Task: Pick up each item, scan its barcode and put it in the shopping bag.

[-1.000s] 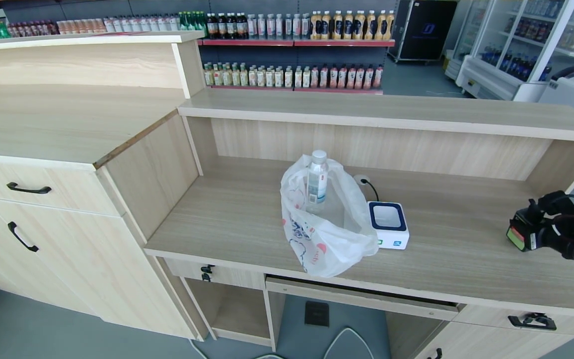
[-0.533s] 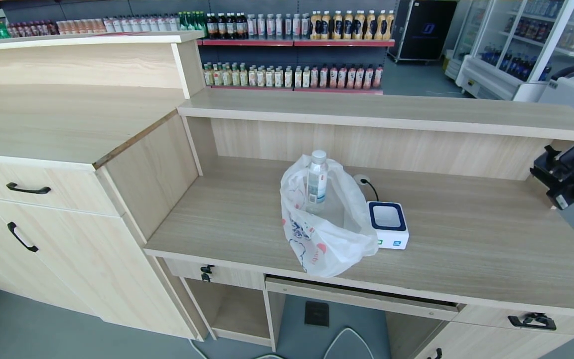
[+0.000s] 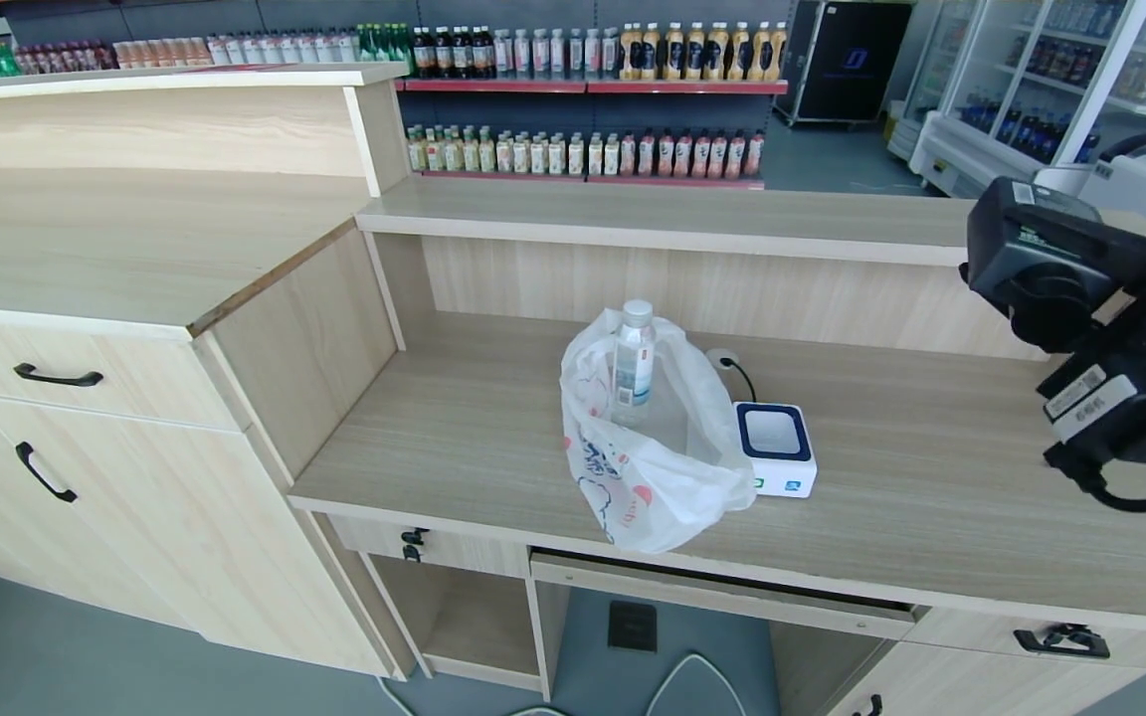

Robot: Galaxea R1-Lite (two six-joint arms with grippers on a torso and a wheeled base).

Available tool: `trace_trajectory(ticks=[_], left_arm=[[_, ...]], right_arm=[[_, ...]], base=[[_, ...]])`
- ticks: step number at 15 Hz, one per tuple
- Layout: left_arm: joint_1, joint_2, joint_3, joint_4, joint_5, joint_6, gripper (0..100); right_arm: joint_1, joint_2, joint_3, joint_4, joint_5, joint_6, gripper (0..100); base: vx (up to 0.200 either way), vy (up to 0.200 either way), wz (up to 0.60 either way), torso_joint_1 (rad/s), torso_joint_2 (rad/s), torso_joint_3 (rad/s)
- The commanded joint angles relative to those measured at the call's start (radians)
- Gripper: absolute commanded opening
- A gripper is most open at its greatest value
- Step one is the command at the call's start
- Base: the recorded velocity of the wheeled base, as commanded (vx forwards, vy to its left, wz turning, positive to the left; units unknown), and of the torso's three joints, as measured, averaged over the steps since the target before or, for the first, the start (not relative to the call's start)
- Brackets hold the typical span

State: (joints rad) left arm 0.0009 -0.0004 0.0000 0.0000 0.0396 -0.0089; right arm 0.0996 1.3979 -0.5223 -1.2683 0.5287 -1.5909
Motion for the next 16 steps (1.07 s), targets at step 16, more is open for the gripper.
trace_trajectory(ticks=[16], left_arm=[[0.001, 0.0, 0.0, 0.0, 0.0, 0.0, 100]], right_arm=[[0.496, -0.418, 0.082, 0.596, -0.013, -0.834, 0]], base=[[0.0, 0.0, 0.0, 0.0, 0.0, 0.0]])
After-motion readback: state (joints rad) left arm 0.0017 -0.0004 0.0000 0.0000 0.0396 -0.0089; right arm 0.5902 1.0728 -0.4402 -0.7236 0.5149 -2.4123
